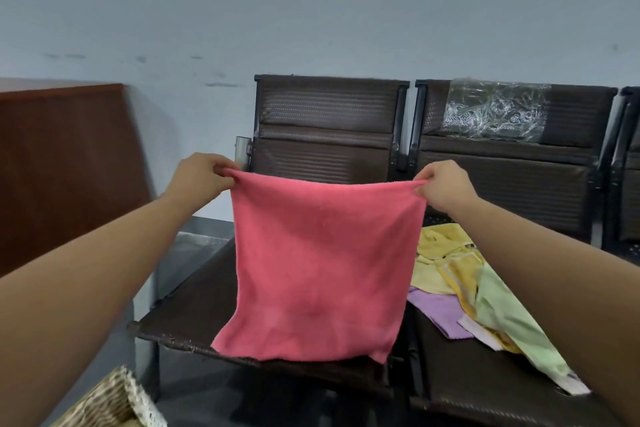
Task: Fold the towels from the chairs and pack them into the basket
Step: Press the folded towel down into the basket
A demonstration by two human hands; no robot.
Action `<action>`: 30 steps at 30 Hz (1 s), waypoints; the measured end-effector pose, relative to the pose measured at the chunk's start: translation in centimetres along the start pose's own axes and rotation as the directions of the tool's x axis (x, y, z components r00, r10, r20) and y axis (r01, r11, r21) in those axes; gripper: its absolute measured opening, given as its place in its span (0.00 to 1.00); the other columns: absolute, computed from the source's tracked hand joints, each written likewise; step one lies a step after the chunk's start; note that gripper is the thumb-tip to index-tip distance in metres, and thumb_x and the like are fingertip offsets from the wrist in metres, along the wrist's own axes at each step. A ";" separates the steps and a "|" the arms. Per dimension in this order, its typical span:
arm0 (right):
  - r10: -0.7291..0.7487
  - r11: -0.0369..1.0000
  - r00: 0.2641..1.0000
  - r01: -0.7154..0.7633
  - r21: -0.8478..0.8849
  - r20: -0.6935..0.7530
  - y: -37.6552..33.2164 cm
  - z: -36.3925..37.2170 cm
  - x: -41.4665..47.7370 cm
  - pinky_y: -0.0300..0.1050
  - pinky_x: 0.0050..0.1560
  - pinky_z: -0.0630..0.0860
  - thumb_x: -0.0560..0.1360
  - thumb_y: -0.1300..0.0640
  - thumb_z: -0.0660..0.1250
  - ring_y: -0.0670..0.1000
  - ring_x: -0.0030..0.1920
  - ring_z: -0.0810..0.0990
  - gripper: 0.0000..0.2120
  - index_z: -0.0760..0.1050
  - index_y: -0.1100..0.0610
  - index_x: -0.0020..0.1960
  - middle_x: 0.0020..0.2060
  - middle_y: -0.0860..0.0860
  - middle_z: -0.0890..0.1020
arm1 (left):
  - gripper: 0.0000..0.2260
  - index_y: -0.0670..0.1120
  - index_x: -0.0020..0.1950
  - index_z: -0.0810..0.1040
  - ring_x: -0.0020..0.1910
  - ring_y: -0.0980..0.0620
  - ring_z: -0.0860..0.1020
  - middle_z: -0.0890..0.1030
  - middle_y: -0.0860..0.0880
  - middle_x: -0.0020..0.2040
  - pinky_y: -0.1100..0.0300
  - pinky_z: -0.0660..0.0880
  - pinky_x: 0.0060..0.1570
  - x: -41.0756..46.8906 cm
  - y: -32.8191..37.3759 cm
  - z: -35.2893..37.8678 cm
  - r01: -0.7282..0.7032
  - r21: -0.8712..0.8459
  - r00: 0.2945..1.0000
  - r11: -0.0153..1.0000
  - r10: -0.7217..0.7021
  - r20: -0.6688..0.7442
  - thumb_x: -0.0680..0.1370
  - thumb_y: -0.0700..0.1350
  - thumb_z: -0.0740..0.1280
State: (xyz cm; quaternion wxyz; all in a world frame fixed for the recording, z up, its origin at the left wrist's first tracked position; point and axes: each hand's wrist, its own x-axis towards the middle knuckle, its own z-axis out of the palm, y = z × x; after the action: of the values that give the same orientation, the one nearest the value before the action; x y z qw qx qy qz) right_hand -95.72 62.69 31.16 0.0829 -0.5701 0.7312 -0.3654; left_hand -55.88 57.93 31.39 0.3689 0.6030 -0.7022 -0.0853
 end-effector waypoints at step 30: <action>0.087 0.994 0.981 -0.097 0.050 0.174 10.1 13.5 -9.9 0.43 0.43 0.69 0.72 0.65 0.71 0.53 0.43 0.80 0.04 0.83 0.59 0.44 0.38 0.54 0.82 | 0.06 0.49 0.48 0.84 0.50 0.49 0.80 0.84 0.48 0.46 0.59 0.71 0.50 -12.2 -10.1 7.3 0.238 0.048 0.917 0.970 -0.241 0.317 0.77 0.39 0.70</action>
State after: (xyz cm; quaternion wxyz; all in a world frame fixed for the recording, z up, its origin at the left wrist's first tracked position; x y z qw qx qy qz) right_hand -92.92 66.47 12.12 0.1788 -0.5623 0.7360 -0.3318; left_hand -52.51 64.01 15.38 0.2342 0.6641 -0.6739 -0.2234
